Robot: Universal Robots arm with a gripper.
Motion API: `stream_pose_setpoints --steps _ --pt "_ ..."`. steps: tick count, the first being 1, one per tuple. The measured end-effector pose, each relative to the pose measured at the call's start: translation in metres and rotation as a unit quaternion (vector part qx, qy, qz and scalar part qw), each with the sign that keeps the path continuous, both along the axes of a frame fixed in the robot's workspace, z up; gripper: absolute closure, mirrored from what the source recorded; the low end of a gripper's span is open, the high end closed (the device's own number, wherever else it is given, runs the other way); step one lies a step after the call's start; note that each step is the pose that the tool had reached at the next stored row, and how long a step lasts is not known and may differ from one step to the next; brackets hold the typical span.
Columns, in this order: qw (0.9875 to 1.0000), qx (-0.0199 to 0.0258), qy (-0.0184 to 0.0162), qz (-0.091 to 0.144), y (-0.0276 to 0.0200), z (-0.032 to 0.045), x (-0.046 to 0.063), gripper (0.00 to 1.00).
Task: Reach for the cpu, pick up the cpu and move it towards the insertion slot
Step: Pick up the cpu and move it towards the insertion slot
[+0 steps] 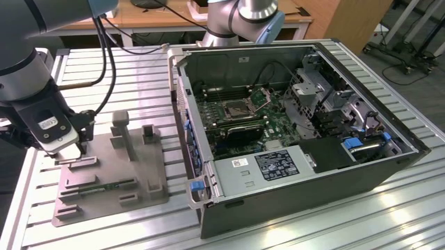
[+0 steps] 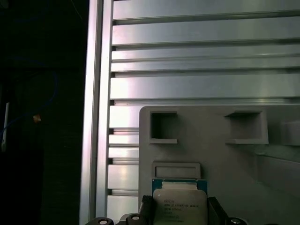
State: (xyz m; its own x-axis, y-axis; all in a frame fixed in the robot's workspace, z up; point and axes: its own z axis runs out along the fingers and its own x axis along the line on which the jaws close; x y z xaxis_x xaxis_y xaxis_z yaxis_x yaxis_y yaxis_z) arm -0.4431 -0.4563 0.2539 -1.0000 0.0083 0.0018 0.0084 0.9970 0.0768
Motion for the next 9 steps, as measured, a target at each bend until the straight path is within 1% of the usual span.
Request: stream_pose_setpoints --steps 9 --pt "1.0 0.0 0.0 0.0 0.0 0.0041 -0.0001 0.46"
